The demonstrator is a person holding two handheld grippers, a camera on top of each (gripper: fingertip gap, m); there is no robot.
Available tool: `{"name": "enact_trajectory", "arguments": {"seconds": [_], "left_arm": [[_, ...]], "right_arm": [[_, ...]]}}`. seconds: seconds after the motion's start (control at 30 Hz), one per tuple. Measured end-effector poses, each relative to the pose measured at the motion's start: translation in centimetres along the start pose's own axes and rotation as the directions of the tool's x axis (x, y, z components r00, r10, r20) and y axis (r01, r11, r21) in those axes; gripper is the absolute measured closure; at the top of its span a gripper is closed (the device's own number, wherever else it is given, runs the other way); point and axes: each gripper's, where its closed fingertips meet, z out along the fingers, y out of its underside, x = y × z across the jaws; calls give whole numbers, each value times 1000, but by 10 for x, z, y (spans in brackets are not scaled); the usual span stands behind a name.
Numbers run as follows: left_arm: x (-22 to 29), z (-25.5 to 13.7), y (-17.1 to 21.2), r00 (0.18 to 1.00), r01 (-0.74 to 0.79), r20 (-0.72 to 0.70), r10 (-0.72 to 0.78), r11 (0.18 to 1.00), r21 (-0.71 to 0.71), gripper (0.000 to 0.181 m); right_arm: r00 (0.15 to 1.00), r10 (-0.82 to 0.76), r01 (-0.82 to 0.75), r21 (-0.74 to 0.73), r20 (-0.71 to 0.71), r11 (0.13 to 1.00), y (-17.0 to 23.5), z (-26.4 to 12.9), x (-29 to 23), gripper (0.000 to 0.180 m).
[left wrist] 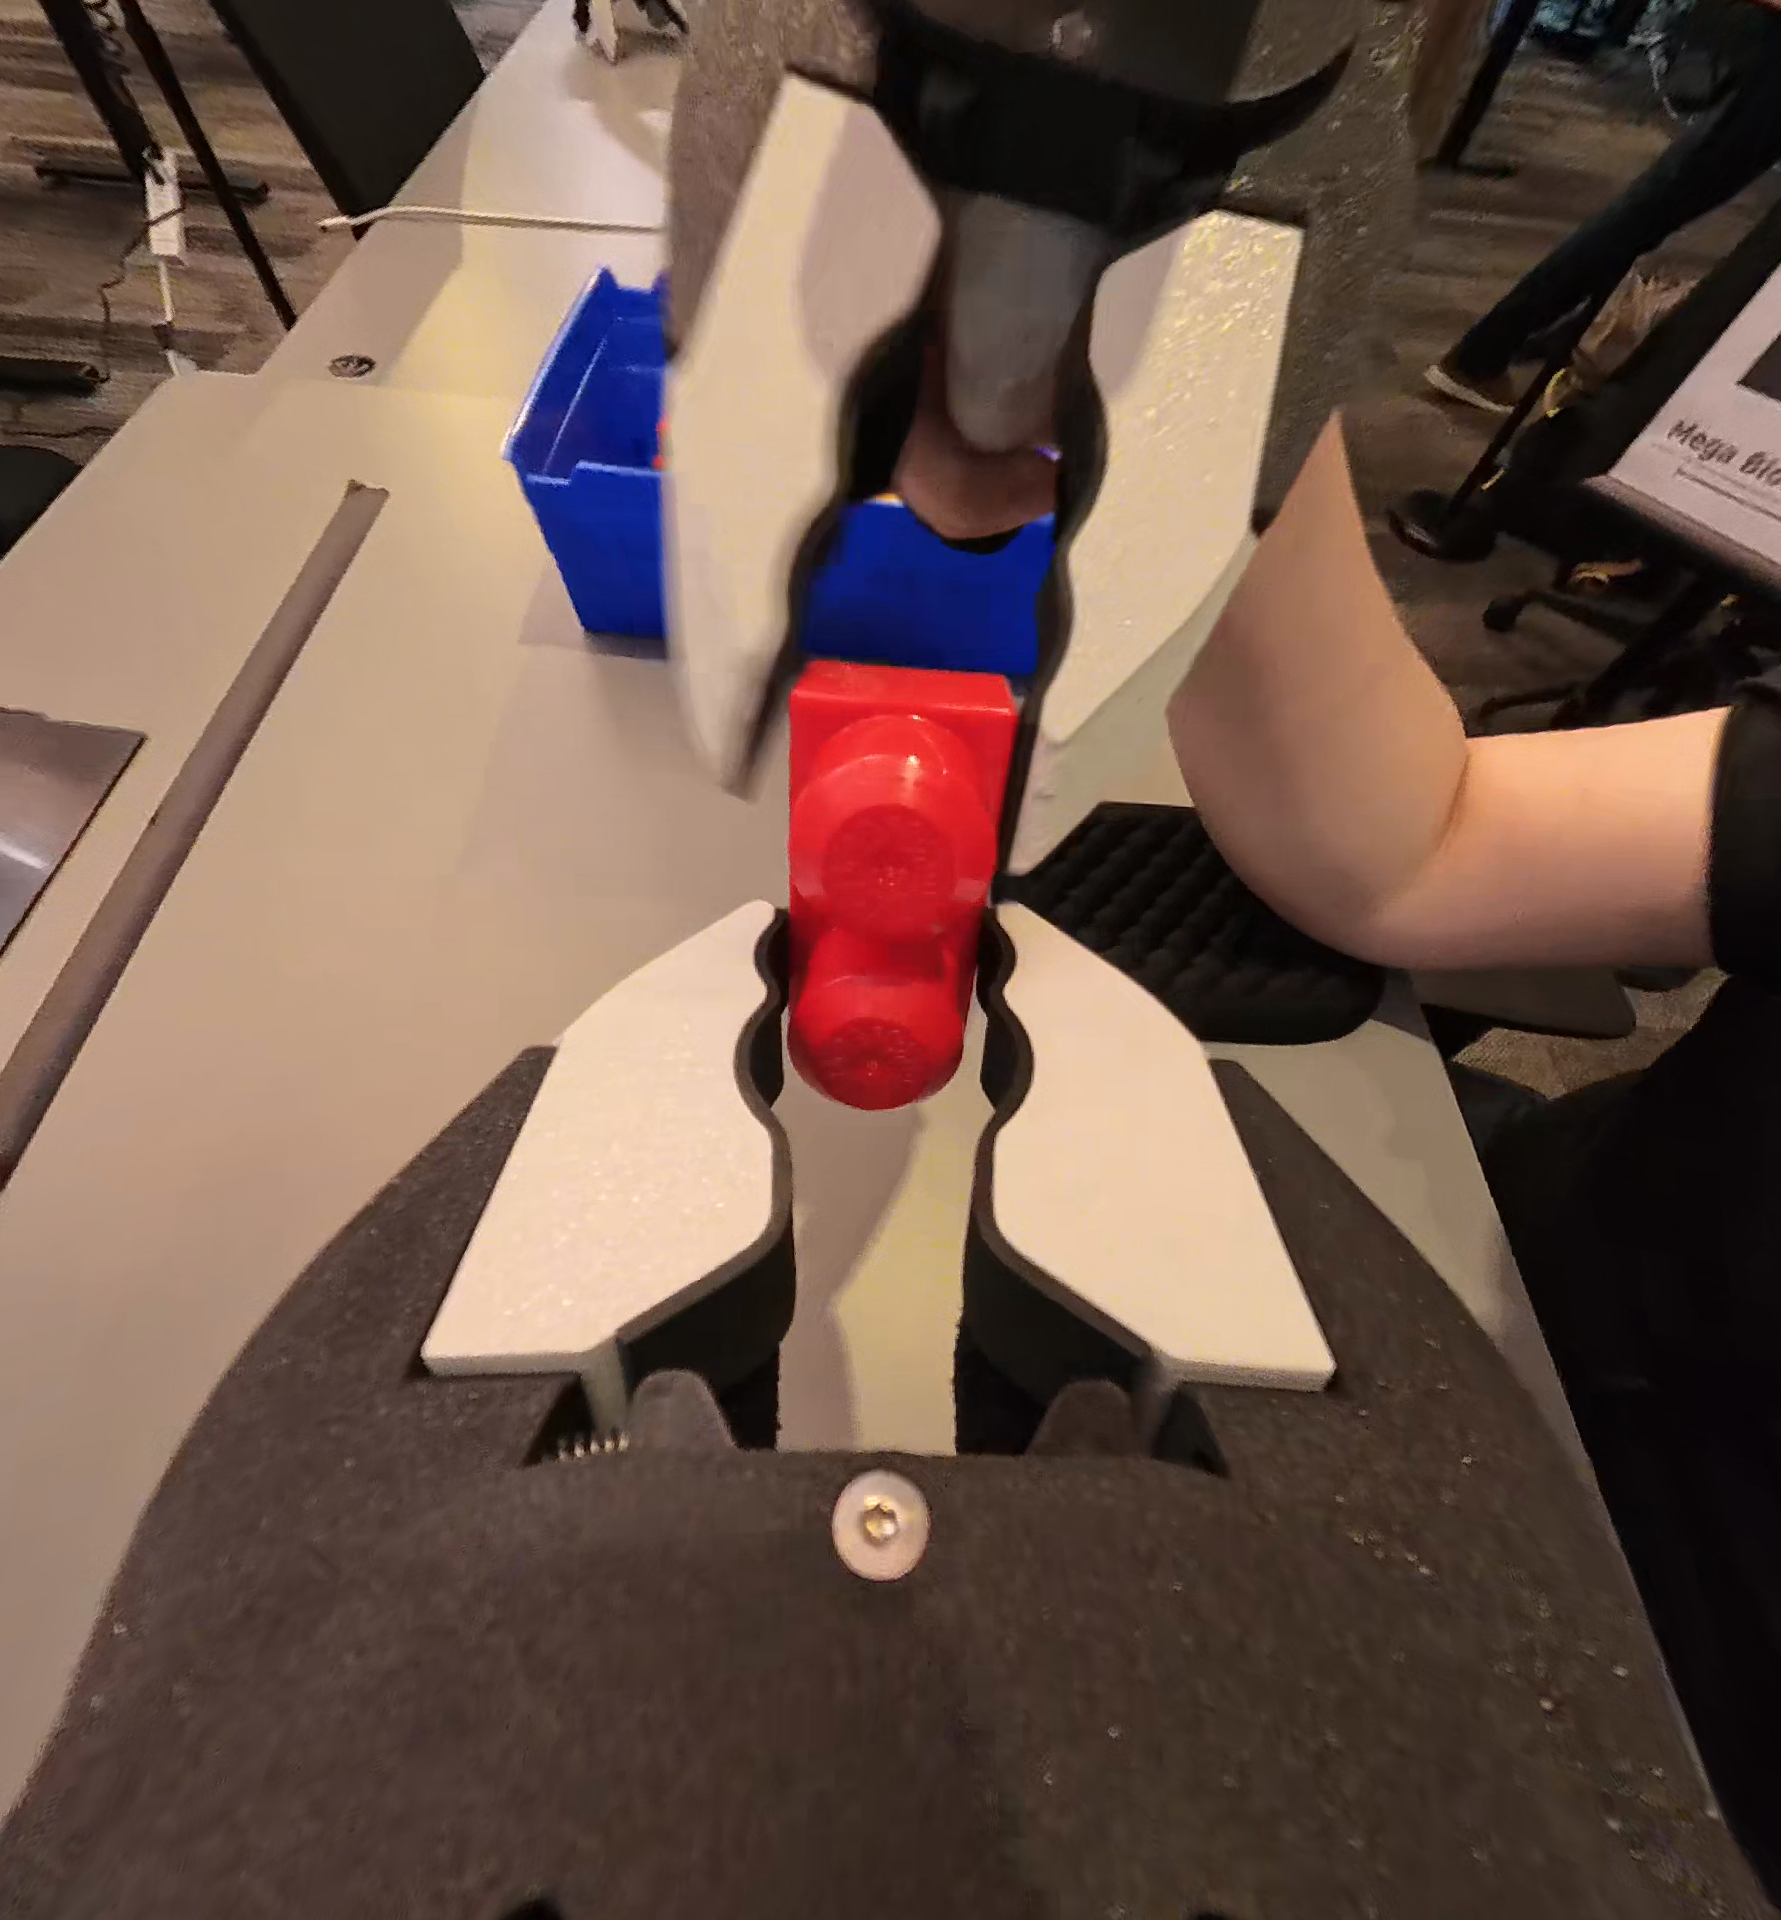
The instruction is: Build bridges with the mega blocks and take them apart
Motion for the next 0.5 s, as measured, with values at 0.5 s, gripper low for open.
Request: {"name": "enact_trajectory", "arguments": {"seconds": [0.5], "left_arm": [[-1, -6, 4, 999, -26, 24, 26, 999, -29, 137]], "right_arm": [[477, 528, -478, 297, -702, 827, 177, -236, 110, 143]]}}
